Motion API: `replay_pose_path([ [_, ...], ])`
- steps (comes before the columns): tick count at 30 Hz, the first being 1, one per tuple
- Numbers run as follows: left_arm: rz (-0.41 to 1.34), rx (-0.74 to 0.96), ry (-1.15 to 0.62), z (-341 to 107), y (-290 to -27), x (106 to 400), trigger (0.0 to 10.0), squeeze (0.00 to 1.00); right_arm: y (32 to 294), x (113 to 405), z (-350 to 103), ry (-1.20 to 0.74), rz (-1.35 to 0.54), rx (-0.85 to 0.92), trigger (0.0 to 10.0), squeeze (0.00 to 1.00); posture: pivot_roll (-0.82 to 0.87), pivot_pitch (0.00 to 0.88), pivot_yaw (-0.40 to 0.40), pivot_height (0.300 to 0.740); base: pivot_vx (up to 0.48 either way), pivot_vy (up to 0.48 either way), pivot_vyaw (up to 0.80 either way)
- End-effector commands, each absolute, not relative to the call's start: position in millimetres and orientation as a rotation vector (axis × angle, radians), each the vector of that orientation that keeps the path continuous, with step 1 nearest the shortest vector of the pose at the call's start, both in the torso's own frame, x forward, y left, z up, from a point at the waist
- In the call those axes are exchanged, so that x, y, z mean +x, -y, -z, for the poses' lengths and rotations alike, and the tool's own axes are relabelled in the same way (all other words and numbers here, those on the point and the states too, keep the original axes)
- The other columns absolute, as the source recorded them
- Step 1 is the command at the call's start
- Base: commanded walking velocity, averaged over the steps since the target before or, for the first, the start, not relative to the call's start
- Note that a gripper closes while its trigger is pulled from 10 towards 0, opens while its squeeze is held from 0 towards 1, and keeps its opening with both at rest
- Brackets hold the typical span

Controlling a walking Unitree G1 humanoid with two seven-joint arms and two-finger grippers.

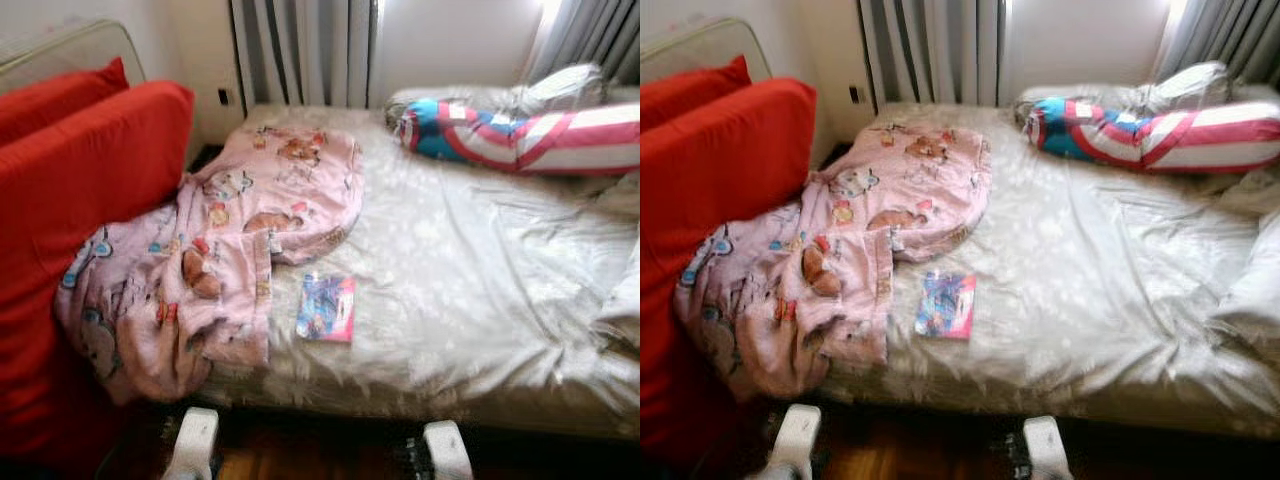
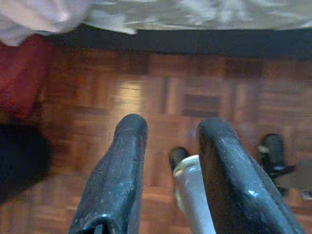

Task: Clean up the room

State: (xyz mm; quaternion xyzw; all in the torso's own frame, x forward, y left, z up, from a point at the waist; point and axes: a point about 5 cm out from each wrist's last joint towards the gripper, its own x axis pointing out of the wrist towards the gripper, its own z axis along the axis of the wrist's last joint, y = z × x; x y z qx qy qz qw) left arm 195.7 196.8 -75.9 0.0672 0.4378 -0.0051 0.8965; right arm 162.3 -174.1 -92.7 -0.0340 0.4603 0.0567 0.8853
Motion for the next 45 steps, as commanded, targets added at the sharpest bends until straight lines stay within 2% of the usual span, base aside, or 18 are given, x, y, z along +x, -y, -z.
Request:
replay_pose_path([
  [1,0.001,0.159,-0.923,76.3,-205.0,192.7,10.0,0.00,167.1,163.7,92.8,-0.959,-0.134,-0.065,10.0,0.00,-0.08,0.000,-0.006,0.740,0.000,-0.352,0.00],
  [45,0.009,0.159,-0.921,74.8,-205.6,195.6,10.0,0.00,166.1,166.9,91.6,-0.953,-0.133,-0.065,10.0,0.00,-0.09,0.000,-0.001,0.740,0.000,-0.318,0.00],
])
